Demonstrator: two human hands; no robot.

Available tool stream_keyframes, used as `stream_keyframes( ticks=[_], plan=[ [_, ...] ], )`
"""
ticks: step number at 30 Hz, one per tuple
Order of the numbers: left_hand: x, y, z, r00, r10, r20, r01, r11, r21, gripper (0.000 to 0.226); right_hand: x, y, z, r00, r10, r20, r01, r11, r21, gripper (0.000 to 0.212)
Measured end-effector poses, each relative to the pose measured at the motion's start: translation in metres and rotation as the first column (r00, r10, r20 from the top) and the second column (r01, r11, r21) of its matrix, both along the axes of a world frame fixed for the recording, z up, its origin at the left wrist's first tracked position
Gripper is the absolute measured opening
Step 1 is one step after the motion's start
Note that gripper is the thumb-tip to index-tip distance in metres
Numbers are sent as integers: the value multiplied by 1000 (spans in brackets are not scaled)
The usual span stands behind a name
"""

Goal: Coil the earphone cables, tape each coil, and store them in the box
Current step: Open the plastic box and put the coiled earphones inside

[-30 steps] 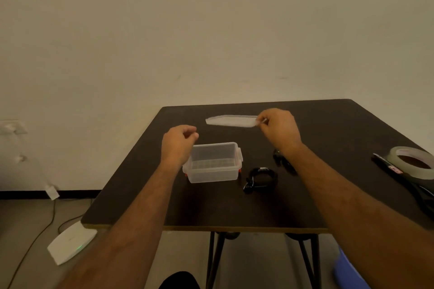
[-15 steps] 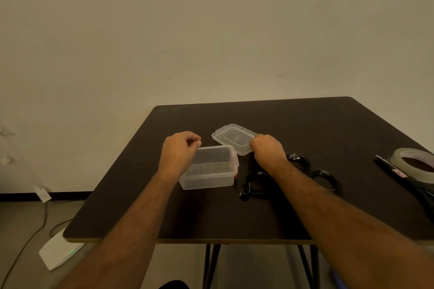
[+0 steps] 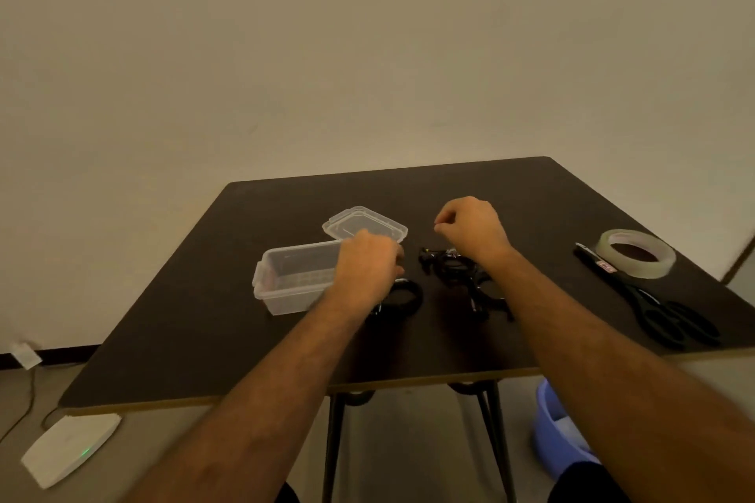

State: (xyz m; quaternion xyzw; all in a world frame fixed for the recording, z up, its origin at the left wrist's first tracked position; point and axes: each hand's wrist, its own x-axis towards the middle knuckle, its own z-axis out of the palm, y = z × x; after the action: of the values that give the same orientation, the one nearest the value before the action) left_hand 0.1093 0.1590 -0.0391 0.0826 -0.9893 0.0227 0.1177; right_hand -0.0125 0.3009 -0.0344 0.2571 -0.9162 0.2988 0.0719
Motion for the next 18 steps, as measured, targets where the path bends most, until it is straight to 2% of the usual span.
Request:
stream_keyframes(
  ticks=[3,7,13,16,18],
  plan=[
    [-10,15,-8,989,25,142,-9,994,-111,25,5,23,1,997,-49,55,54,995,-85,9],
    [-13,24,-17,976,62,207,-25,984,-174,19,11,39,-5,992,-79,103,93,986,-141,9],
    [-16,28,-13,979,53,197,-28,991,-129,15,19,37,-12,983,-69,172,100,980,-174,8],
    [-16,30,-1,993,24,117,-12,995,-103,16,28,26,-10,978,20,206,27,975,-222,5],
    [-15,26,10,1000,8,28,-7,999,-44,16,35,17,-6,954,120,274,-30,950,-312,6]
  ],
)
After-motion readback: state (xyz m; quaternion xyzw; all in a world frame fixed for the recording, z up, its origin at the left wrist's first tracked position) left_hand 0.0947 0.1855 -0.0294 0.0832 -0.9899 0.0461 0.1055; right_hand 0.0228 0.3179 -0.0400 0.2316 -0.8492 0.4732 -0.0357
